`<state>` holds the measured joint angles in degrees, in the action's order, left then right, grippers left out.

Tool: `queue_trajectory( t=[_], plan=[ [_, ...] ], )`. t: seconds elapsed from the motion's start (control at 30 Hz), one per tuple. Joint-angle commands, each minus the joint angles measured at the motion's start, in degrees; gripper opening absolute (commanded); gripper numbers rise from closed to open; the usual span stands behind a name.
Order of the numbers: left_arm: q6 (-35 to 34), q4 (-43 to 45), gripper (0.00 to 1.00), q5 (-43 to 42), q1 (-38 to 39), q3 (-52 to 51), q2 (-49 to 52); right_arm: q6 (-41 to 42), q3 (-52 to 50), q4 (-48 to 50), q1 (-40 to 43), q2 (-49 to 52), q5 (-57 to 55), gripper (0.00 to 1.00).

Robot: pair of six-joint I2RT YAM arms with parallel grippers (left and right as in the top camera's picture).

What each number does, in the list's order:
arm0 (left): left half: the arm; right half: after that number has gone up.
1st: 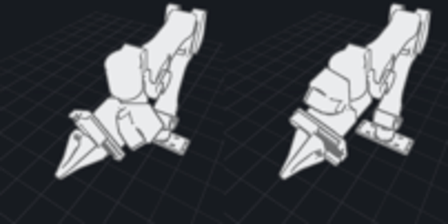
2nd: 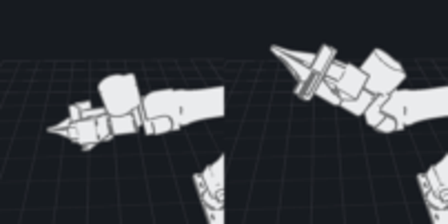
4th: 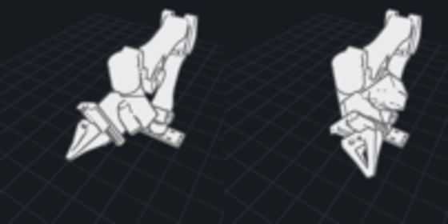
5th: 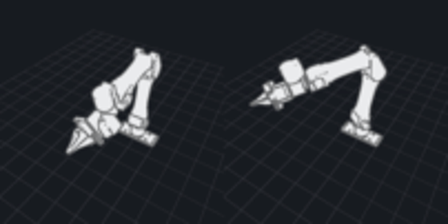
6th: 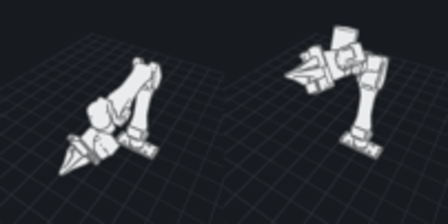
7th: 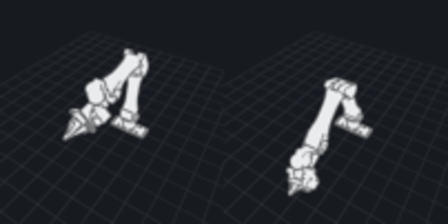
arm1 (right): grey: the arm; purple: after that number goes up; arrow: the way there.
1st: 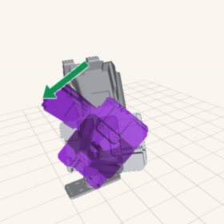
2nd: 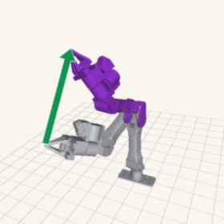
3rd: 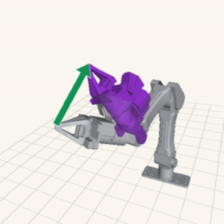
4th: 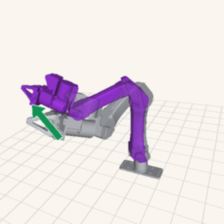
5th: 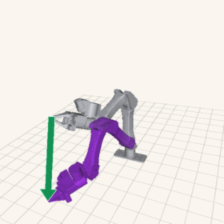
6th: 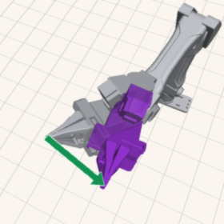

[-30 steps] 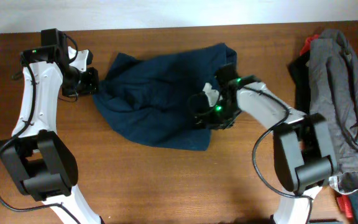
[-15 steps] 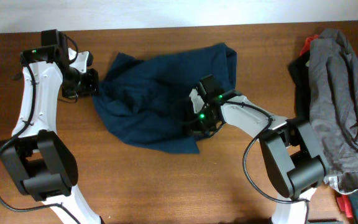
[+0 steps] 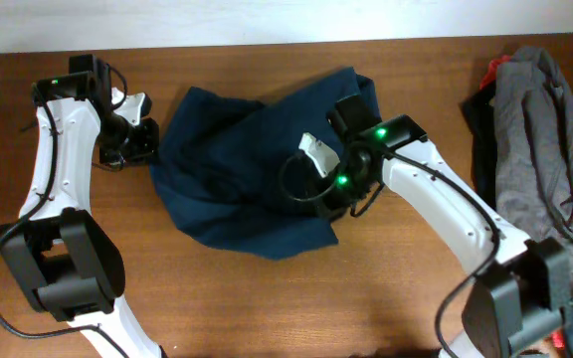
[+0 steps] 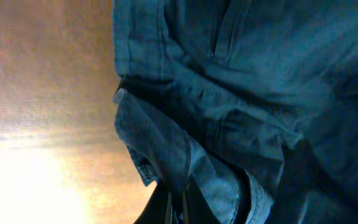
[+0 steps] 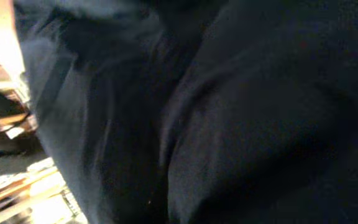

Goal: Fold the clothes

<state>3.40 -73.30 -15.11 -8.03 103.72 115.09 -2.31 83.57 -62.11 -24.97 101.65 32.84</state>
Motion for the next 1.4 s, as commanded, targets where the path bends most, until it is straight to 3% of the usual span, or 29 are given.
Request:
queue_trajectory(
  t=[0.0, 0.13, 0.27, 0.3, 0.37, 0.43, 0.47, 0.53, 0.73, 1.0, 1.2, 1.37],
  plan=[
    [0.5, 1.3, 0.01, 0.0, 0.3, 1.2, -0.6, -0.6, 0.3, 3.7, -0.4, 4.3, -3.8, 0.04],
    [0.5, 2.2, 0.01, 0.0, 1.1, 1.2, -0.6, 4.7, 0.3, 10.8, 0.5, 10.0, -3.2, 0.04],
    [0.5, 2.7, 0.01, 0.2, 1.2, 1.2, -0.6, 11.5, 0.3, 20.8, 3.5, 14.9, 8.5, 0.09],
    [0.5, 2.8, 0.01, 0.2, 1.2, 1.2, -0.6, 13.1, 0.3, 23.1, 4.4, 15.6, 12.2, 0.15],
    [0.5, 3.1, 0.01, 0.2, 1.2, 1.2, -0.6, 17.0, 0.3, 27.3, 6.1, 16.4, 17.0, 0.38],
    [0.5, 3.0, 0.01, 0.2, 1.3, 1.2, -0.6, 21.8, 0.3, 30.8, 8.0, 16.7, 18.2, 0.44],
    [0.5, 3.0, 0.01, 0.2, 1.3, 1.2, -0.6, 22.8, 0.3, 31.8, 8.9, 16.7, 18.2, 0.54],
    [0.5, 3.0, 0.01, 0.2, 1.3, 1.2, -0.6, 22.6, 0.3, 32.7, 10.6, 16.7, 19.1, 0.65],
    [0.5, 3.1, 0.01, 0.2, 1.3, 1.2, -0.6, 12.9, 0.4, 23.3, 13.9, 16.4, 25.0, 0.68],
    [0.5, 3.6, 0.05, 0.2, 1.3, 1.2, -0.6, -14.6, 0.3, -8.4, 9.1, 14.8, 24.2, 0.68],
    [0.5, 3.7, 0.06, 0.2, 1.3, 1.2, -0.6, -16.0, 0.3, -11.6, 2.7, 14.8, 18.6, 0.75],
    [0.5, 3.8, 0.07, 0.2, 1.3, 1.2, -0.6, -13.6, 0.7, -7.6, -0.6, 14.4, -1.8, 0.76]
  ],
)
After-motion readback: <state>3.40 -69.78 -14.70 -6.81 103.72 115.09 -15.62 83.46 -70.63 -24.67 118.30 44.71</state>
